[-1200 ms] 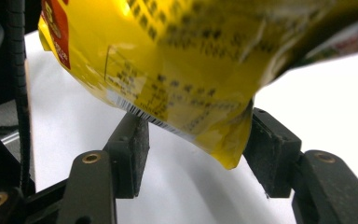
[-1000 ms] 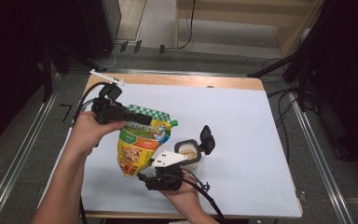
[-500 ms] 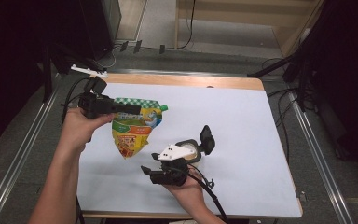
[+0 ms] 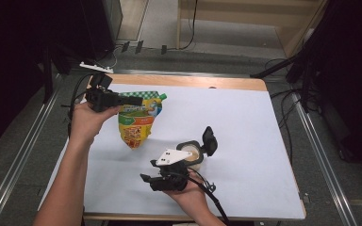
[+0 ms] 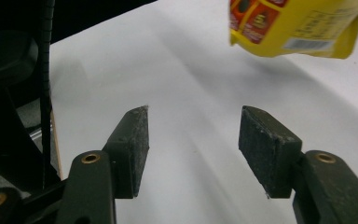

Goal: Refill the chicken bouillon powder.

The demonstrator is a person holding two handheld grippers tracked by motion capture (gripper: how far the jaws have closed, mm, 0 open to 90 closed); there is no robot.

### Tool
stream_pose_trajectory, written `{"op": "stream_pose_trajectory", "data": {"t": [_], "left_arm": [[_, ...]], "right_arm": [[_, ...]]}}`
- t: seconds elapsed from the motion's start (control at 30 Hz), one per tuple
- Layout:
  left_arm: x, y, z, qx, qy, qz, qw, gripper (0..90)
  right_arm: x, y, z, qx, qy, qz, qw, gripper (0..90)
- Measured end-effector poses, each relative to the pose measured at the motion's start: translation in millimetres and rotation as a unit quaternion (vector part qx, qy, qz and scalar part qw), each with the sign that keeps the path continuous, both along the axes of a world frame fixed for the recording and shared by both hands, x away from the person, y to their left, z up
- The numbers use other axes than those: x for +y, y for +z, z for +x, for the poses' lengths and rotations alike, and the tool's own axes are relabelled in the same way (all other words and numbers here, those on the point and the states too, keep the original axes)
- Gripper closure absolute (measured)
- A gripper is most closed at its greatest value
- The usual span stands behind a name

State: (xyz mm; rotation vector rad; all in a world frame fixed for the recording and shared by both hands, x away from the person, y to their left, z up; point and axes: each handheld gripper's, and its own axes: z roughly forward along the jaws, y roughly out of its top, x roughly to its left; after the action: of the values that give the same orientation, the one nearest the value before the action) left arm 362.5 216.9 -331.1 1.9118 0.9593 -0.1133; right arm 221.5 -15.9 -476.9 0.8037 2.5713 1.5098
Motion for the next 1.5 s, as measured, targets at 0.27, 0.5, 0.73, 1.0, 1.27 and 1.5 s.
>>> {"op": "stream_pose_trajectory", "data": {"t": [0.27, 0.5, 0.73, 1.0, 1.27, 1.5], "left_arm": [[-8.2, -8.8, 18.4, -0.025, 0.015, 0.01, 0.9995, 90.0], [-2.5, -19.6, 21.3, -0.002, 0.012, -0.009, 0.9999, 87.4], [-2.5, -18.7, 16.3, 0.0, 0.014, 0.016, 0.9998, 84.9], [-3.0, -16.5, 12.8, 0.005, 0.013, 0.014, 0.9998, 79.2], [5.9, -3.7, 4.1, 0.002, 0.033, -0.002, 0.9994, 61.1], [14.3, 6.0, -4.6, -0.002, 0.046, -0.002, 0.9989, 55.9]], "right_arm": [[-7.8, 0.2, -1.4, 0.0, -0.015, -0.002, 0.9999, 44.0], [-9.0, 1.4, -1.2, 0.001, -0.017, -0.002, 0.9999, 43.8], [-8.2, 1.6, -1.4, -0.001, -0.014, -0.003, 0.9999, 44.0], [-9.7, 4.5, -0.6, -0.003, -0.013, -0.003, 0.9999, 44.2], [-13.7, 11.2, 1.1, 0.002, -0.012, -0.005, 0.9999, 46.0], [-15.3, 15.8, 2.0, 0.004, -0.009, -0.011, 0.9999, 46.8]]}}
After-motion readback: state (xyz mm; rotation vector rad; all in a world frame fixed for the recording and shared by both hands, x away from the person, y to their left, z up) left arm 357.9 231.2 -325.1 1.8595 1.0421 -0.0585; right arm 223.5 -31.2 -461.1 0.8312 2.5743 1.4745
